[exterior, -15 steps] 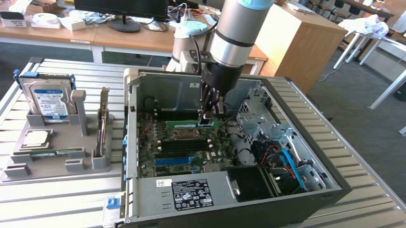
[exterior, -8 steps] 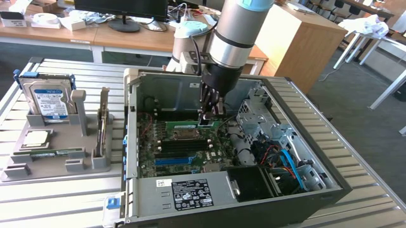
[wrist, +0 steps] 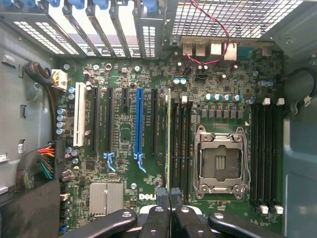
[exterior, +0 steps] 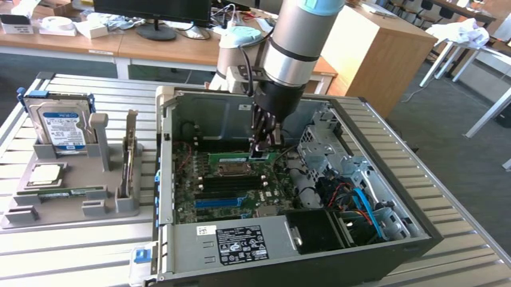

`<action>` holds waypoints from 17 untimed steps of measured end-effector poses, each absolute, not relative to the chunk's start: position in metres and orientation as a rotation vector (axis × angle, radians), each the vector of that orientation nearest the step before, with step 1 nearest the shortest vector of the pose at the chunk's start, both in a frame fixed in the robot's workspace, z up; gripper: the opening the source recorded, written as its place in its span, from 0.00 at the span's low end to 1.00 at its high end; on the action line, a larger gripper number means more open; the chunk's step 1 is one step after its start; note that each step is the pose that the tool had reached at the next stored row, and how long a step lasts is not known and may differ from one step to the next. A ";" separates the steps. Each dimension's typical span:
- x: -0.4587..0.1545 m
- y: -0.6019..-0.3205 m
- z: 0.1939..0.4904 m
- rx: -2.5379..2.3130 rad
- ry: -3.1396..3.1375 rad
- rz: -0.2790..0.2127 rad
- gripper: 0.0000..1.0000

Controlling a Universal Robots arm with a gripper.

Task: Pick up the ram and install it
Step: 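Insert the ram into the slot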

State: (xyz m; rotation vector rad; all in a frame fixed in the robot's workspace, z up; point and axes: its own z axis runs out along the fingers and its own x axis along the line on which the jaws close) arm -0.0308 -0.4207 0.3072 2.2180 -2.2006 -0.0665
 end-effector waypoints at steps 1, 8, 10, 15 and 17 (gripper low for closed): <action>-0.031 -0.421 0.307 2.218 -2.201 -0.066 0.11; -0.031 -0.421 0.307 2.218 -2.201 -0.066 0.11; -0.031 -0.421 0.307 2.218 -2.201 -0.067 0.11; -0.031 -0.421 0.305 2.218 -2.201 -0.067 0.11; -0.031 -0.421 0.305 2.218 -2.201 -0.066 0.11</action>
